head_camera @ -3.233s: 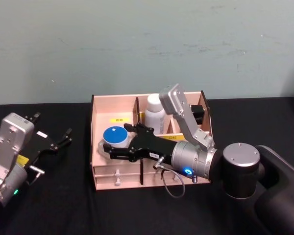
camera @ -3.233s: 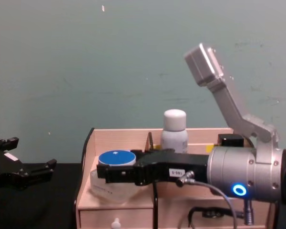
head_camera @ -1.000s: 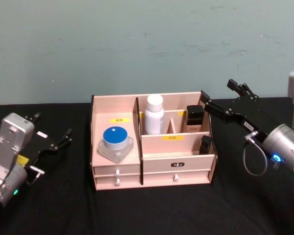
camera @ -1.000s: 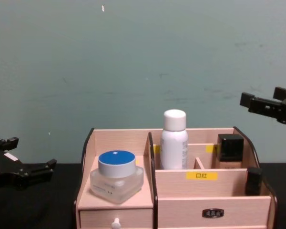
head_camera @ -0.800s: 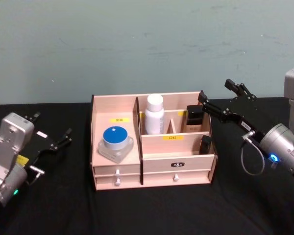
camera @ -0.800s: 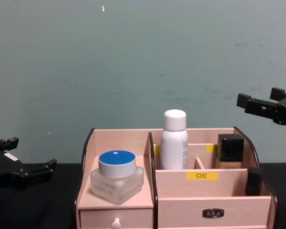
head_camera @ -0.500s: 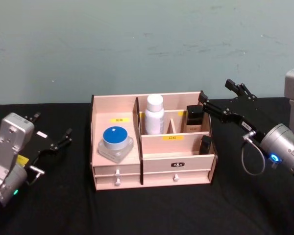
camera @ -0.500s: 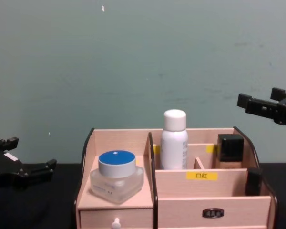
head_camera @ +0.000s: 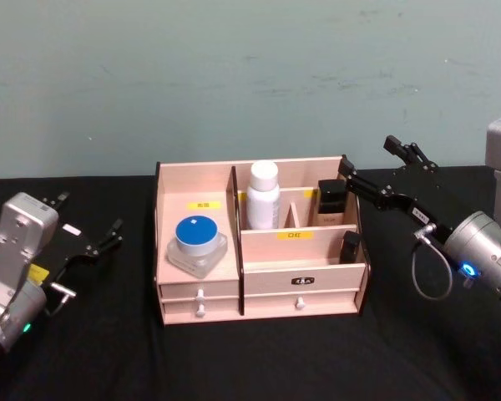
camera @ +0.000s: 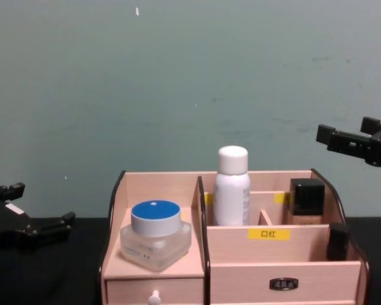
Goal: Pick up the facial cleanser and watermelon frost from the table and place them into the tiered storage box.
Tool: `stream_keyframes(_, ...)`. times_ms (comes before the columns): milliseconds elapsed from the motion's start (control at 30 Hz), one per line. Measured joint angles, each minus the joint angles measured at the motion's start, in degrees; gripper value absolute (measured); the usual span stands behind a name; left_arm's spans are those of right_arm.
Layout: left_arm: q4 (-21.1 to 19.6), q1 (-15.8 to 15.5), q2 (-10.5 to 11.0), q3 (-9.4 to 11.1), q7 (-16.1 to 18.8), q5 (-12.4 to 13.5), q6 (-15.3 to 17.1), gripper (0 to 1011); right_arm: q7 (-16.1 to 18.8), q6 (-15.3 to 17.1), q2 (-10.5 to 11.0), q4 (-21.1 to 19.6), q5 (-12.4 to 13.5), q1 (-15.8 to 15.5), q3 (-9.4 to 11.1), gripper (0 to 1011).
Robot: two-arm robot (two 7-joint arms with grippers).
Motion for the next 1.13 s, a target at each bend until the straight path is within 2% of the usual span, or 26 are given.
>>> stream_keyframes(600,0.0,0.0,0.0,0.0,0.0,0.0,0.0,1010,-0.8,-0.1,0.5,0.1,-0.2,0.0,-0.4,1002)
stream_keyframes(800,0.0,0.0,0.0,0.0,0.0,0.0,0.0,1010,-5.7,-1.0,2.8,1.4,-2.8,-0.3,-2.9,1002)
stream_keyframes(933,0.0,0.0,0.0,0.0,0.0,0.0,0.0,1010,-11.8,-2.3,5.7,3.0,-6.1,-0.6,-6.0,1002)
stream_keyframes(1067,0.0,0.0,0.0,0.0,0.0,0.0,0.0,1010,-16.7,-3.3,8.0,4.3,-8.7,-0.9,-8.5,1002)
stream_keyframes(1133,0.0,0.0,0.0,0.0,0.0,0.0,0.0,1009,-18.1,-3.6,8.7,4.6,-9.4,-1.0,-9.2,1002)
